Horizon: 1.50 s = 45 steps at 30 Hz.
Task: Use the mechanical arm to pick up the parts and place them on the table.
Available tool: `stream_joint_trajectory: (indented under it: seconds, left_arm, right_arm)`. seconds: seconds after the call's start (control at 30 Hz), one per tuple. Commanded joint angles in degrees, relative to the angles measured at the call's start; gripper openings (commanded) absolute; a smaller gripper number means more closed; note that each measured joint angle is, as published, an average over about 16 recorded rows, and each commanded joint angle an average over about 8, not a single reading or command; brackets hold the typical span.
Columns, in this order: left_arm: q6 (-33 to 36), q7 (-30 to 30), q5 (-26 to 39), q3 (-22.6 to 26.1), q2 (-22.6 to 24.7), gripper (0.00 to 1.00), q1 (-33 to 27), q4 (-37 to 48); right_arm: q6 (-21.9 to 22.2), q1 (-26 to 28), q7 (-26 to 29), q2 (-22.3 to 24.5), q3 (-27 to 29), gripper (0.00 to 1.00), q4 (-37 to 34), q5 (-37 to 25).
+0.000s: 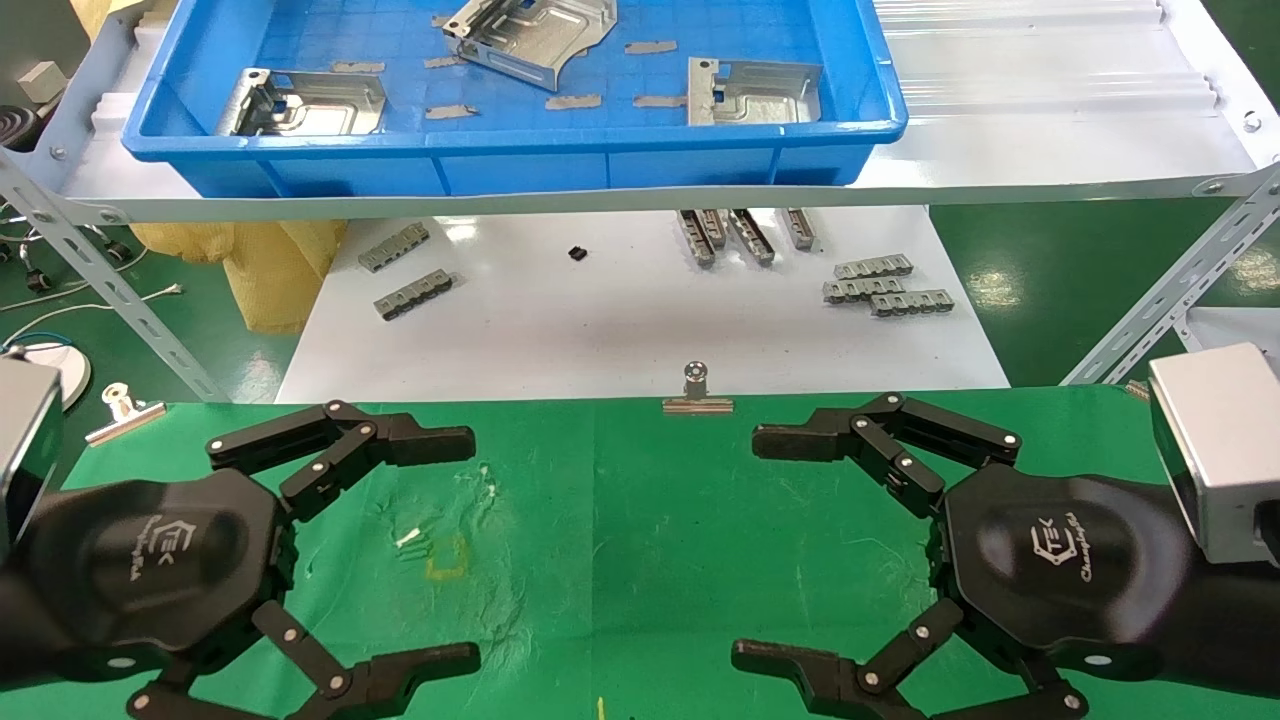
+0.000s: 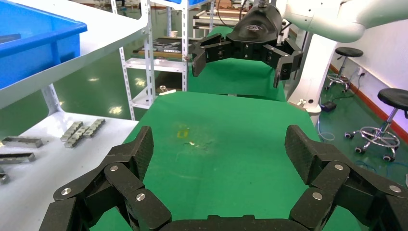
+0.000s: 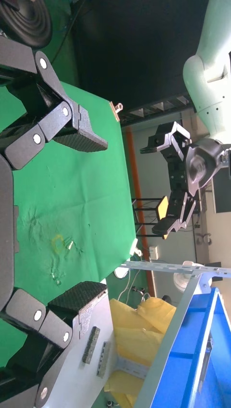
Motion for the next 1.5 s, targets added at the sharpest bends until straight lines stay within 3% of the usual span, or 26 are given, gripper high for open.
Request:
stream_joint_trajectory:
  seconds: [0.03,1.5]
  left_arm:
    - [0.0,0.0,0.0,0.0,0.0,1.0,0.0,0.0]
    - [0.0,0.0,0.0,0.0,0.0,1.0,0.0,0.0]
  right_arm:
    - [0.0,0.0,0.0,0.0,0.0,0.0,0.0,0.0]
    - [0.0,0.0,0.0,0.0,0.0,0.0,0.0,0.0]
